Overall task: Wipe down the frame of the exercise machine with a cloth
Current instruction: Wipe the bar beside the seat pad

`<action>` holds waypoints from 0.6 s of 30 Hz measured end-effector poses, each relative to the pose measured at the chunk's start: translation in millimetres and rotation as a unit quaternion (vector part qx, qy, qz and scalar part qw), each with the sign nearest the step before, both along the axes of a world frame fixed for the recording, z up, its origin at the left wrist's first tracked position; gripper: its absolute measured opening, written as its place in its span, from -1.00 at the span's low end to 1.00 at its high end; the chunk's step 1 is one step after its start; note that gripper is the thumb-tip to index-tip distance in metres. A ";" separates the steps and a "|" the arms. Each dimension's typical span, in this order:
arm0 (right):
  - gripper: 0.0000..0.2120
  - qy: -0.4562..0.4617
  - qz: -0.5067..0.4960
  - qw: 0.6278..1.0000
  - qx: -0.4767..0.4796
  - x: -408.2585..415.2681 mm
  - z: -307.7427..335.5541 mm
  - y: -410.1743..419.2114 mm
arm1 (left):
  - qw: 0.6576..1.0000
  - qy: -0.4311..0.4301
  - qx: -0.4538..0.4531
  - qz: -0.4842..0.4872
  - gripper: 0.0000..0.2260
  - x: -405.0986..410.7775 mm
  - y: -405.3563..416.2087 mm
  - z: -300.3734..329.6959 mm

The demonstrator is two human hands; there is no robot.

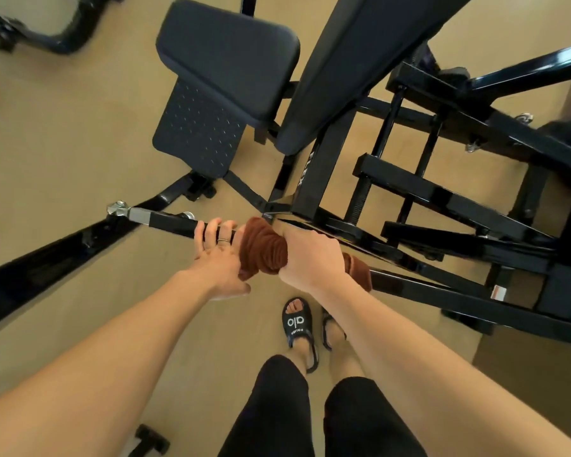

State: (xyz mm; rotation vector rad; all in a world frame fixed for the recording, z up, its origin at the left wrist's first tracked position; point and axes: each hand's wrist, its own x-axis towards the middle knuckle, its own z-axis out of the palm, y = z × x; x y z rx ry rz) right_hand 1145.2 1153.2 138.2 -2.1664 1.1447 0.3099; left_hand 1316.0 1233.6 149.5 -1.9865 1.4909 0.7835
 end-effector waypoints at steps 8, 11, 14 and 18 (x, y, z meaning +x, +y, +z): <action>-0.68 0.104 -0.017 0.994 0.016 -81.6 20.9 -14.9 | 0.973 -0.121 -0.135 0.144 0.16 54.8 25.9 22.4; -0.64 0.127 -0.015 0.991 0.046 -65.9 24.8 -17.6 | 0.964 -0.114 -0.089 0.225 0.18 88.8 32.4 24.6; -0.67 0.117 -0.015 0.992 0.032 -40.0 19.5 -12.8 | 0.961 -0.066 -0.089 0.253 0.20 90.7 39.6 14.7; -0.77 0.072 -0.015 0.997 -0.012 7.6 11.0 1.6 | 0.961 -0.061 -0.133 0.233 0.19 91.0 51.6 5.2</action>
